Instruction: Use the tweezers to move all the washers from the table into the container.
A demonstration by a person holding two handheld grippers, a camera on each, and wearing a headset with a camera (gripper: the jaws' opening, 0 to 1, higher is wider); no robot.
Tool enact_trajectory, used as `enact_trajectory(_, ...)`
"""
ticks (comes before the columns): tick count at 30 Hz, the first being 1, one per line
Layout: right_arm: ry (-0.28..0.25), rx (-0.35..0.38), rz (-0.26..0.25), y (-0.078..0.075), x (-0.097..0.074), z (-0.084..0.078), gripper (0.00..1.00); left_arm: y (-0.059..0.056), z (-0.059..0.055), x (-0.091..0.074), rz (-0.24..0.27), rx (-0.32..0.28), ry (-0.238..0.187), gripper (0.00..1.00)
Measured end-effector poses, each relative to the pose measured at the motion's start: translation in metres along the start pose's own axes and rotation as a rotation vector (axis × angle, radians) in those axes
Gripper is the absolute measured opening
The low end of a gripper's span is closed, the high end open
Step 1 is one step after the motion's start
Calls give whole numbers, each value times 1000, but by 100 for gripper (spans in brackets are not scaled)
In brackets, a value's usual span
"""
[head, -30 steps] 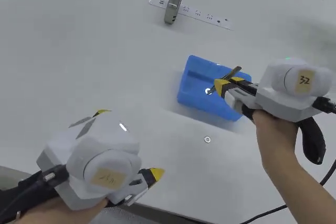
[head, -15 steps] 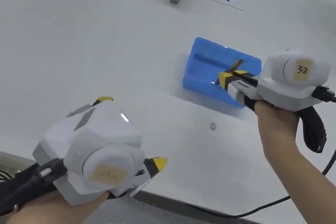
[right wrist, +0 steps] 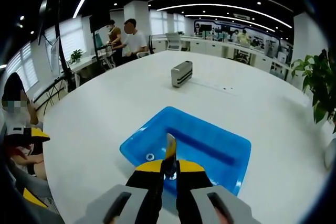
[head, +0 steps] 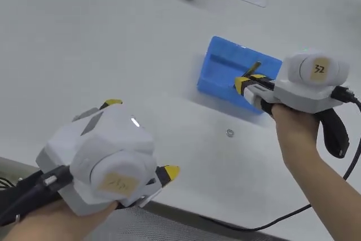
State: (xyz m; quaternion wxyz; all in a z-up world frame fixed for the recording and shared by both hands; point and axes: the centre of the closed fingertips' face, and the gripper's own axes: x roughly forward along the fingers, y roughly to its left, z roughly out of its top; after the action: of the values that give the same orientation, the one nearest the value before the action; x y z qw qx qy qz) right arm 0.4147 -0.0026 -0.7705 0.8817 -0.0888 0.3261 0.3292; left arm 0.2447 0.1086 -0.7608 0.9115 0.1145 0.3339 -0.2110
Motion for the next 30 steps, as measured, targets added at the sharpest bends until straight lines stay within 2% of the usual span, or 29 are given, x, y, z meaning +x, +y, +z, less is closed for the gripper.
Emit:
enact_trajectory(8, -56, 23, 1, 3, -19, 14, 4, 1, 1, 0, 1, -7, -7, 85)
enact_trajectory(13, -130, 42, 7, 10, -46, 34, 4, 1, 2, -1, 3, 1, -11, 85)
enact_trajectory(17, -157, 47, 12, 17, -64, 37, 4, 0, 3, -1, 2, 0, -16, 85)
enact_trajectory(20, -161, 67, 13, 22, -75, 31, 4, 0, 3, -1, 0, 1, -19, 85)
enact_trajectory(23, -154, 86, 14, 26, -80, 20, 4, 0, 3, -1, 0, -3, -22, 85)
enact_trajectory(28, -103, 104, -1, 28, -77, -9, 4, 0, 3, -1, -1, -5, -23, 85)
enact_trajectory(30, -66, 99, -16, 25, -72, -23, 4, 0, 3, -1, -1, -4, -23, 85)
